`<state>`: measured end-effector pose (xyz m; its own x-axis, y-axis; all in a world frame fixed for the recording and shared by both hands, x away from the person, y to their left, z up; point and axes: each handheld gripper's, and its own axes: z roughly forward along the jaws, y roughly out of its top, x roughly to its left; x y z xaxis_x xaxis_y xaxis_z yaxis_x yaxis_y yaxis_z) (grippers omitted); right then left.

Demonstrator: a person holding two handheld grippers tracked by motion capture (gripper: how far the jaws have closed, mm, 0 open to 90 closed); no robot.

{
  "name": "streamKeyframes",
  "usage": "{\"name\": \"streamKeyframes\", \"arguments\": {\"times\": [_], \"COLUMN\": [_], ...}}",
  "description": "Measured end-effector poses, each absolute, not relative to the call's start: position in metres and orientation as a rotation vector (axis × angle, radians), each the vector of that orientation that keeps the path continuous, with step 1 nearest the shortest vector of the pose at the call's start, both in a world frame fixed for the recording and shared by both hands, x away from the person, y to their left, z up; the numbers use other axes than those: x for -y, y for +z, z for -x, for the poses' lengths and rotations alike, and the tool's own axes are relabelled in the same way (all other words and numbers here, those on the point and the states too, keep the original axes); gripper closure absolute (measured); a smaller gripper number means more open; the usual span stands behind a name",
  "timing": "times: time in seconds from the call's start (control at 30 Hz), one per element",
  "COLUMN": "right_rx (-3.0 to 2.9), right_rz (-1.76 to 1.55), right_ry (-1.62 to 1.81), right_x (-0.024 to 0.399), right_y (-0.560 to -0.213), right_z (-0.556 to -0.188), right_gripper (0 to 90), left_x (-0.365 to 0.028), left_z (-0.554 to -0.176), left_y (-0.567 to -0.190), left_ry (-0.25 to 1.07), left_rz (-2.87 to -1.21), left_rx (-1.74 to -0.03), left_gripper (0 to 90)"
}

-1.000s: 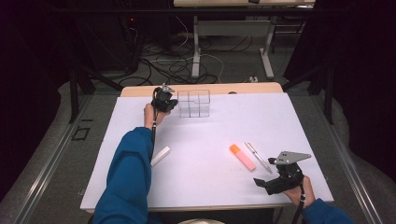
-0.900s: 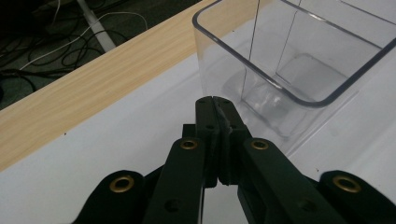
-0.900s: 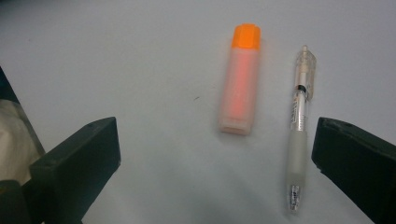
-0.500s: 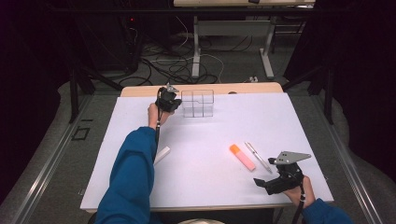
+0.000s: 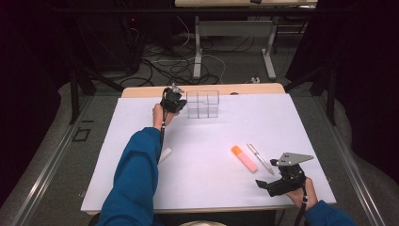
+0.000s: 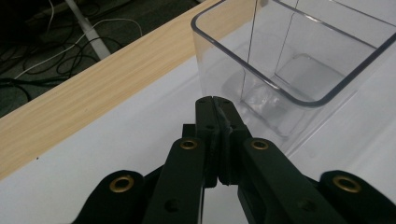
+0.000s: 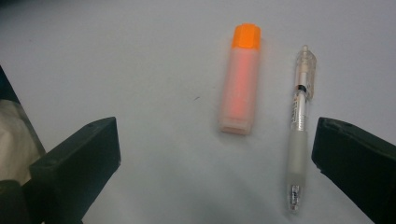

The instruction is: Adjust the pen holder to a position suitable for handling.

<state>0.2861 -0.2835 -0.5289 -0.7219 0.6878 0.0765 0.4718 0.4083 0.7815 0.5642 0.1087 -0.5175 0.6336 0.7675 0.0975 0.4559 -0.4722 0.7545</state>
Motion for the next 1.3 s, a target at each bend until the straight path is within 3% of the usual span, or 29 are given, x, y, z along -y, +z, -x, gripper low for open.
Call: {"name": "streamKeyframes", "arguments": {"times": [0.37,0.6,0.73,1.1,1.3], "right_rx": [-2.411,-2.412,-2.412,-2.414,-2.428], "right_rz": [-1.013,-1.014,-1.014,-1.012,-1.014], "right_ry": [1.209,1.213,1.211,1.21,1.199], "right_x": [0.284,0.284,0.284,0.283,0.284], "right_y": [-0.529,-0.529,-0.528,-0.529,-0.529], "right_z": [-0.286,-0.286,-0.286,-0.286,-0.286], "right_gripper": [0.8,0.8,0.7,0.8,1.0], "left_x": [-0.102,-0.106,-0.111,-0.131,-0.132], "left_z": [-0.564,-0.556,-0.552,-0.52,-0.501], "left_y": [-0.517,-0.516,-0.516,-0.516,-0.521], "left_ry": [0.573,0.545,0.526,0.436,0.404], "left_rz": [-2.142,-2.136,-2.148,-2.185,-2.231], "left_rx": [-0.959,-1.03,-1.064,-1.117,-1.101], "left_gripper": [88.7,77.8,69.9,30.1,16.3]}}
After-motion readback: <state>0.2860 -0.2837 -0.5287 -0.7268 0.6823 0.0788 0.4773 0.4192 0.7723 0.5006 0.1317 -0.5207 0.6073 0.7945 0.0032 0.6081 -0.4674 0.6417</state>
